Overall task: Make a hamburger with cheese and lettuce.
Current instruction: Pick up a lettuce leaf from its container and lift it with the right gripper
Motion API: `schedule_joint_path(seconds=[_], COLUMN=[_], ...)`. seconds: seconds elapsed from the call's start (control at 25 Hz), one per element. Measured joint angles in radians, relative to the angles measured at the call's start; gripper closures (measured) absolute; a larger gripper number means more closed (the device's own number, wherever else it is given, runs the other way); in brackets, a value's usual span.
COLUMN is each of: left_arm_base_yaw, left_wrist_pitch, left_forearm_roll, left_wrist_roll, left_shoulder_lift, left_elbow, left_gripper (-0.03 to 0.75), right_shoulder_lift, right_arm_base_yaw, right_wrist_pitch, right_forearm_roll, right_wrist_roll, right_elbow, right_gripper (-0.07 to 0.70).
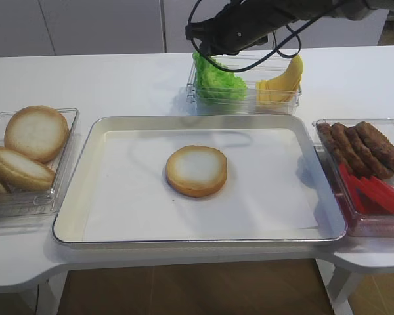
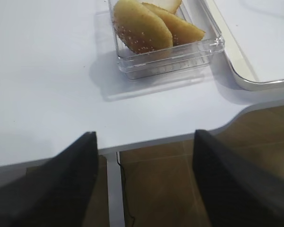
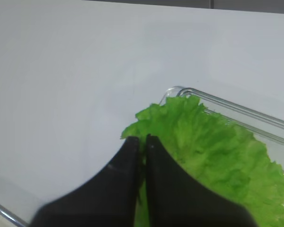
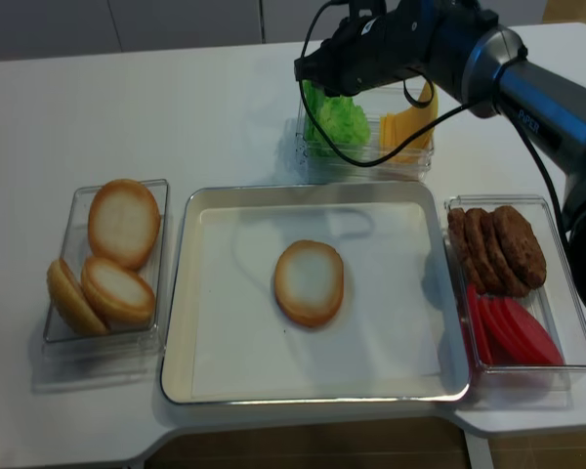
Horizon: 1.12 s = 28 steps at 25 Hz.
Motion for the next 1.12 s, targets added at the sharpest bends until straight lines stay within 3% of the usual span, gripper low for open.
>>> schedule_joint_path(seconds=[0.64,0.84,1.12], left_arm_base_yaw=[0.000,0.000,0.000], left_wrist_pitch=[0.000,0.000,0.000], left_forearm_roll=[0.000,0.000,0.000], left_wrist_roll=[0.000,0.000,0.000], left_shoulder_lift=[0.000,0.000,0.000], left_elbow=[0.000,0.000,0.000], left_gripper=[0.248,0.248,0.248], right_shoulder_lift=[-0.079,-0.128,-0.221], right_arm_base_yaw=[0.000,0.000,0.000], right_wrist_pitch=[0.024,0.072,0.194], right_forearm_roll=[0.000,-0.026,-0.062], right_wrist_roll=[0.000,0.000,0.000], right_elbow=[0.000,0.000,0.000], right_gripper=[0.594,0.595,0.595])
